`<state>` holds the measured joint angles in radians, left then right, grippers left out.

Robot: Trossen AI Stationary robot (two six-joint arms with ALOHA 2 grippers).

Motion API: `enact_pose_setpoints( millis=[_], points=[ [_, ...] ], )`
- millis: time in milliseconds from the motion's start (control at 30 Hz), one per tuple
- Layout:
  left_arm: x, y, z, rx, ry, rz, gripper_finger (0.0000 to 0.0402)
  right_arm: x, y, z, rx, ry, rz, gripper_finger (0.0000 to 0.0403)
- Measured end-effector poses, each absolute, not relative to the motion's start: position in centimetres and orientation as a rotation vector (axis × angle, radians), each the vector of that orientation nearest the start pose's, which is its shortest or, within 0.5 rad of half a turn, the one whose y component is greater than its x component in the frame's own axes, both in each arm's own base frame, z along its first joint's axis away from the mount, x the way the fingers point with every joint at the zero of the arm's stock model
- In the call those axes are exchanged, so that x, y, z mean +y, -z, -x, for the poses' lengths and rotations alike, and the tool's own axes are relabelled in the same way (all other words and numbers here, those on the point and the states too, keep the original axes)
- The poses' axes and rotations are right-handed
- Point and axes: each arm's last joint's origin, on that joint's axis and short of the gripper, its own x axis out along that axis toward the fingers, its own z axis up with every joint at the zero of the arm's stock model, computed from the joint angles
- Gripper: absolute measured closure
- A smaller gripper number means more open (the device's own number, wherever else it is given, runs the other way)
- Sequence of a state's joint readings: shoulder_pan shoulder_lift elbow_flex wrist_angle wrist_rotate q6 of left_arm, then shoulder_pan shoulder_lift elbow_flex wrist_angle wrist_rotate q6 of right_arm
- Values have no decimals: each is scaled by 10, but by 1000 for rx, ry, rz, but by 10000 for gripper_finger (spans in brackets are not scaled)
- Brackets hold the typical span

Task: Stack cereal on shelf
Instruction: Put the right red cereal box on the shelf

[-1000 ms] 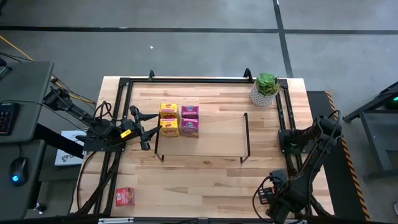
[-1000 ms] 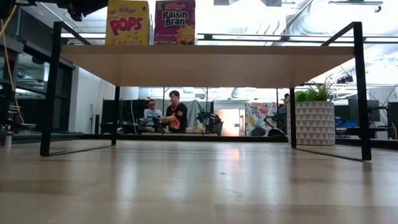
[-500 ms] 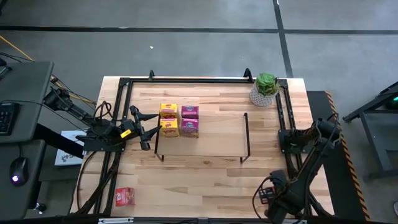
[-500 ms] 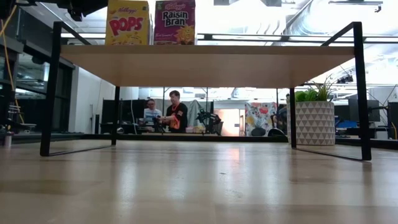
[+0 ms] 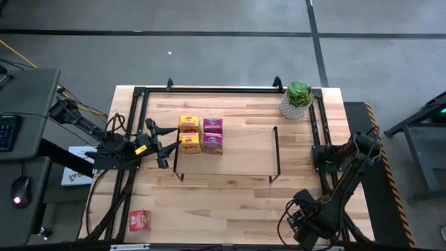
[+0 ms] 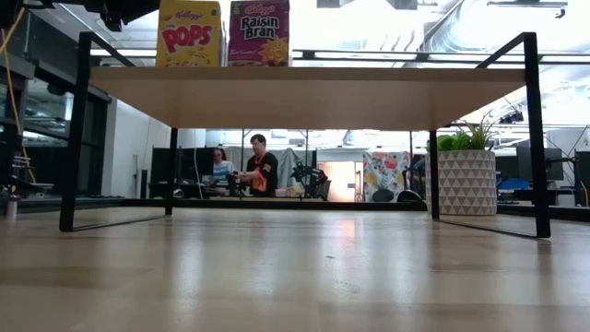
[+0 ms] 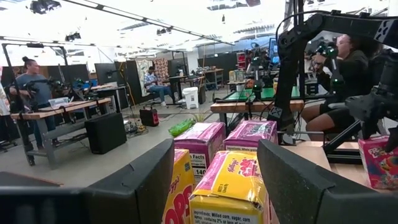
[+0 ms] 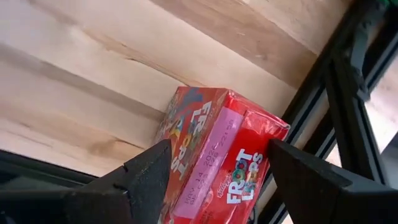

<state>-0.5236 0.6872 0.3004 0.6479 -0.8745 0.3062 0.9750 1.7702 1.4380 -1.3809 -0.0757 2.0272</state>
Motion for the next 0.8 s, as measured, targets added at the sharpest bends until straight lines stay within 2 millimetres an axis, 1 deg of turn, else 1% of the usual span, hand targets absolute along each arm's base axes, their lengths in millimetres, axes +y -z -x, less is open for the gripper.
enact_pose_setpoints(
  millis=[133, 267, 367, 467, 633, 800],
  points=[
    [-55, -257, -140, -146, -375, -133, 181, 259, -243, -172, 1523, 880, -678, 144],
    [-55, -257, -140, -146, -375, -133, 181, 261, -246, -173, 1561, 842, -683, 144],
    [-55, -257, -140, -146, -375, -133, 181, 265, -252, -175, 1554, 809, -706, 144],
    [-55, -256, -140, -146, -375, -133, 181, 267, -261, -178, 1508, 794, -727, 144],
    [-55, -256, -140, -145, -375, -133, 181, 267, -269, -178, 1499, 844, -782, 144],
    [-55, -256, -140, -146, -375, -133, 181, 263, -270, -171, 1537, 984, -789, 144]
  ],
)
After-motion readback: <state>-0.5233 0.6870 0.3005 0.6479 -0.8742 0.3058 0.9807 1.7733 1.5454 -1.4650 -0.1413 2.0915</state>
